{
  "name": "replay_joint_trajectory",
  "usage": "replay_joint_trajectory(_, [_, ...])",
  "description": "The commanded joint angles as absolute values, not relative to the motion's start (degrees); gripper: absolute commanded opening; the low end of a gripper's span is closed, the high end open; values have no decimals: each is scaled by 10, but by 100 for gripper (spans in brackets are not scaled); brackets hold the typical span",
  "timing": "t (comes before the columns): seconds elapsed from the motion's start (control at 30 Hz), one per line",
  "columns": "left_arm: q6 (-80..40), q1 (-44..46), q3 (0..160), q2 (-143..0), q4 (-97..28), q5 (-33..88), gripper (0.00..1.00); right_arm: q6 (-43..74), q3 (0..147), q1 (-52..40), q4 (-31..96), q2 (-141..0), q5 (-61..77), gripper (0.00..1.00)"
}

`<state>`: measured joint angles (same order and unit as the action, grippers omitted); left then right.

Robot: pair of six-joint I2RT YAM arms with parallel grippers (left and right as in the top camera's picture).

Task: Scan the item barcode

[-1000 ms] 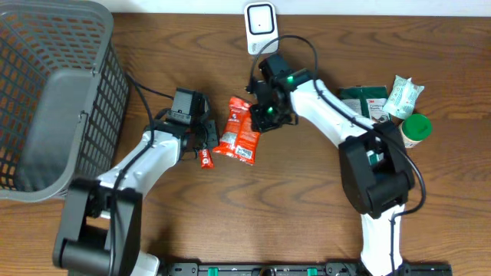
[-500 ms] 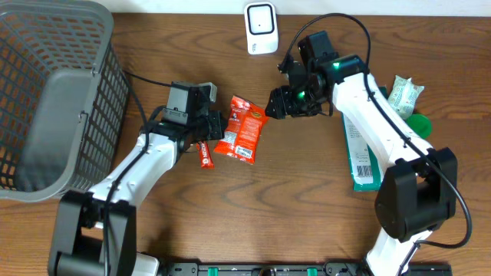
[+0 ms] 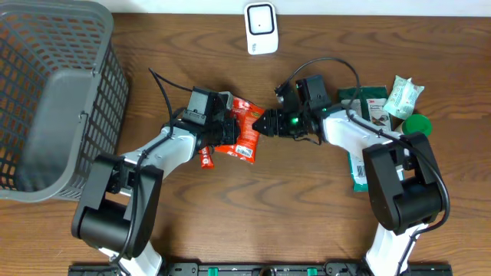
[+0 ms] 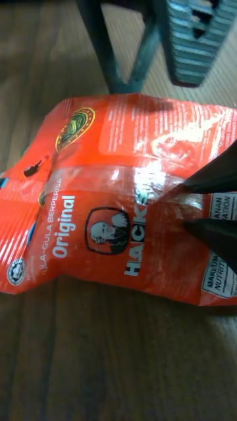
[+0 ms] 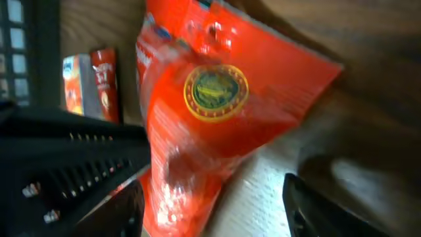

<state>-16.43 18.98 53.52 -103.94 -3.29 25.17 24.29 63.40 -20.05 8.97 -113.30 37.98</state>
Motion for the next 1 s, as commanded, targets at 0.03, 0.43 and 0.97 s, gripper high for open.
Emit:
replay_joint_trajectory(0.03, [-152, 192, 541, -1063, -42, 240, 16, 317, 572, -215, -9, -1135, 411, 63])
replay_joint_trajectory(0.43, [-149, 192, 541, -1063, -57, 239, 17, 443, 507, -258, -183, -1135, 320, 45])
replay_joint_trajectory(0.97, [-149, 192, 542, -929, -119, 240, 26, 359, 507, -257, -68, -1119, 419, 13])
